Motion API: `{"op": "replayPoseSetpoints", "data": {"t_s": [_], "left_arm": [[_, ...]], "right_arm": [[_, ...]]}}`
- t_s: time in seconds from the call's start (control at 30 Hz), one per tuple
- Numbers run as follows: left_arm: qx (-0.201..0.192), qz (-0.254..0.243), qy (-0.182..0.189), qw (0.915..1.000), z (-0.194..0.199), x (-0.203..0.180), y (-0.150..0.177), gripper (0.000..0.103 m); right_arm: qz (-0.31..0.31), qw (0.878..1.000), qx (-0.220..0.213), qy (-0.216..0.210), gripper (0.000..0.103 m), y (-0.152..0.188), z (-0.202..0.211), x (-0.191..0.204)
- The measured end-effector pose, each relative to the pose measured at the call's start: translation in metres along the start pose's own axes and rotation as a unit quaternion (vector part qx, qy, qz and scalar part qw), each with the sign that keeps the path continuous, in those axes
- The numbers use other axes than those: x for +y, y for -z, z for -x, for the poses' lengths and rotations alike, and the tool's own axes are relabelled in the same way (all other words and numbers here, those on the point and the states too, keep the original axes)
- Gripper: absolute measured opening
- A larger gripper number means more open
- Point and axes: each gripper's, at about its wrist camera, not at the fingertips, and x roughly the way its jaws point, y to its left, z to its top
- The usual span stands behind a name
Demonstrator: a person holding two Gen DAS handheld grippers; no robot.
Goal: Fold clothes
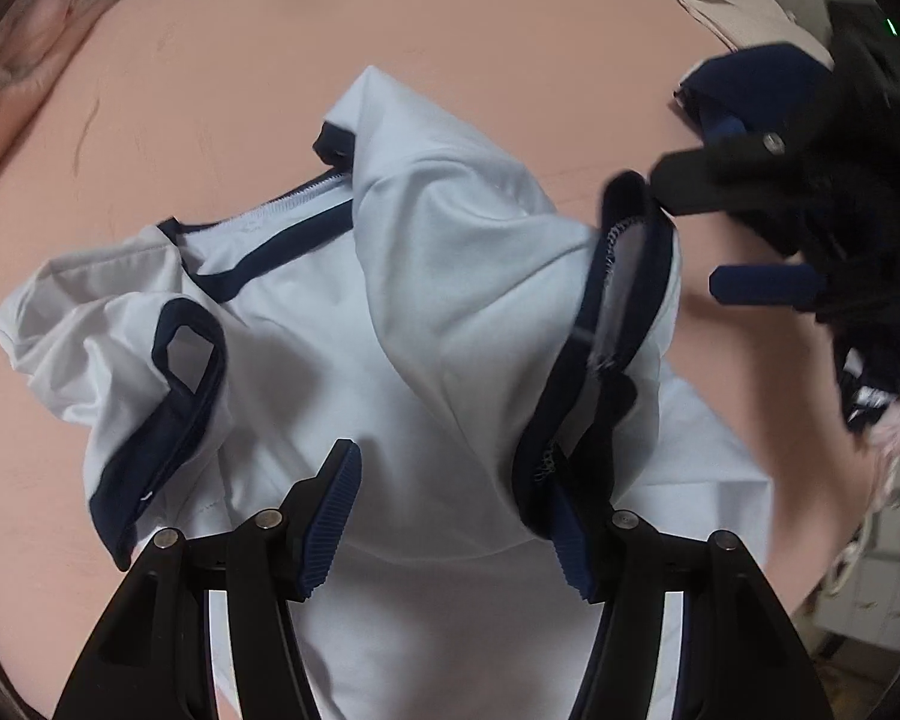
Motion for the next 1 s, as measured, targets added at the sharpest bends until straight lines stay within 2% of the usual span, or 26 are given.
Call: {"op": "replayPoseSetpoints", "data": {"t_s": [0.13,0.27,0.33,0.5,0.53,0.57,0.6,0.7,0.8,0.9,0.93,1.0], "left_arm": [[-0.008,0.001,0.009,0.9999,-0.001,0.001,0.004,0.057],[-0.022,0.031,0.035,0.9987,0.001,0.009,0.005,0.057],[-0.029,0.046,0.046,0.9975,0.003,0.013,0.005,0.057],[-0.040,0.043,0.046,0.9972,0.004,0.014,0.008,0.057],[-0.042,0.043,0.049,0.9970,0.004,0.014,0.008,0.057],[-0.043,0.044,0.052,0.9967,0.003,0.015,0.009,0.057],[-0.045,0.045,0.055,0.9965,0.003,0.015,0.009,0.057],[-0.055,0.052,0.065,0.9950,0.004,0.018,0.011,0.057],[-0.065,0.066,0.080,0.9925,0.006,0.023,0.012,0.057],[-0.078,0.075,0.096,0.9895,0.008,0.027,0.011,0.057],[-0.081,0.081,0.104,0.9879,0.010,0.027,0.011,0.057],[-0.090,0.106,0.128,0.9820,0.011,0.030,0.015,0.057]], "right_arm": [[0.038,0.999,-0.005,0.000,0.081,0.006,0.000,0.017],[0.077,0.997,-0.019,-0.003,0.081,0.006,0.002,0.035],[0.092,0.995,-0.022,0.007,0.081,0.005,0.002,0.042],[0.125,0.991,-0.015,0.041,0.081,0.010,-0.003,0.056],[0.128,0.990,-0.014,0.048,0.073,0.011,-0.003,0.056],[0.127,0.990,-0.012,0.053,0.059,0.011,-0.005,0.055],[0.121,0.991,-0.010,0.055,0.054,0.009,-0.006,0.053],[0.096,0.994,0.000,0.052,0.051,0.004,-0.012,0.039],[0.084,0.996,0.010,0.031,0.040,0.005,-0.014,0.027],[0.096,0.995,0.005,0.014,0.018,0.007,-0.008,0.021],[0.092,0.996,0.006,0.000,0.015,0.007,-0.007,0.019],[0.084,0.996,0.007,-0.029,0.015,0.009,-0.005,0.013]]}}
